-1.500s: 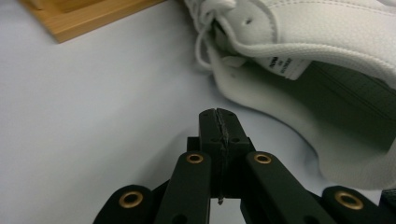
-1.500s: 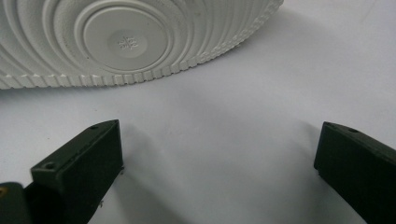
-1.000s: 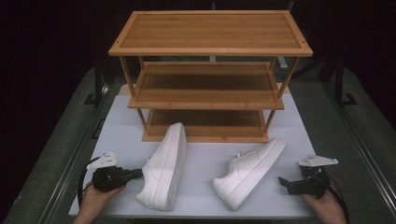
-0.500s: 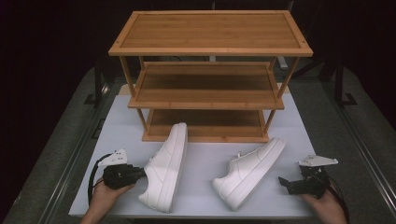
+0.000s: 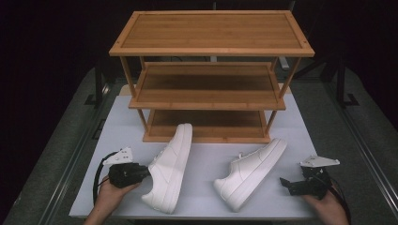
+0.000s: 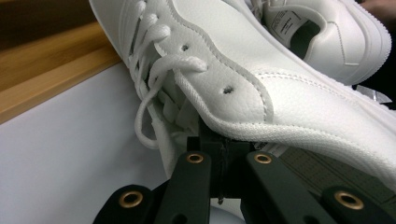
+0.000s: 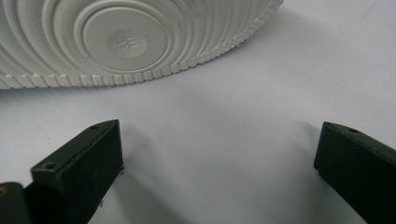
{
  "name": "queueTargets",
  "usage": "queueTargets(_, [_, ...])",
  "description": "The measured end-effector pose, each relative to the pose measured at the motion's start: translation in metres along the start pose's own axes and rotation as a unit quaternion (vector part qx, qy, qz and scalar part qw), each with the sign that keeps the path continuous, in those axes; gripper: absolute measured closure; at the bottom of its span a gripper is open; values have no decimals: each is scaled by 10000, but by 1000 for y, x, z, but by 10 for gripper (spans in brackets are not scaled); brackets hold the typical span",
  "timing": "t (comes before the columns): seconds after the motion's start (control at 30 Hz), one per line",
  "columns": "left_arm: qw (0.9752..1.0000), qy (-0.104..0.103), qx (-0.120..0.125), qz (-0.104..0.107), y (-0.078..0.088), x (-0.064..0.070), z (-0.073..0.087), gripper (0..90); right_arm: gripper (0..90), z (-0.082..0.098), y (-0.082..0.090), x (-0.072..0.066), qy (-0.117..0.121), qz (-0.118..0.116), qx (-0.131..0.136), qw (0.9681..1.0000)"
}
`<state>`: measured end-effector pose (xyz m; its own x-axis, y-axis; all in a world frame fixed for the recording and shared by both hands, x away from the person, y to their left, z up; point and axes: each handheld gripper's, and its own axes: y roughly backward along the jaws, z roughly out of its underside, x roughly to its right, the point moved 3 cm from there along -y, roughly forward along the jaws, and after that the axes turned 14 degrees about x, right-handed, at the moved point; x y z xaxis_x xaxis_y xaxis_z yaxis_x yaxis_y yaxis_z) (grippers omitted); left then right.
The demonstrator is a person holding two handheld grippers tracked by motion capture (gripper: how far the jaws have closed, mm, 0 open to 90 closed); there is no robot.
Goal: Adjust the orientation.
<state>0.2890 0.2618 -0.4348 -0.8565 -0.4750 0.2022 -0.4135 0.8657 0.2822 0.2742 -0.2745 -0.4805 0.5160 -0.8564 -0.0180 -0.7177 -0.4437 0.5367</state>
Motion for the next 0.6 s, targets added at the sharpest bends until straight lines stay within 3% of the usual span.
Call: queueTargets(0.6, [9997,-177,54,179,-14,10,-12,900,6,0,0,0,-3,2,8,10000])
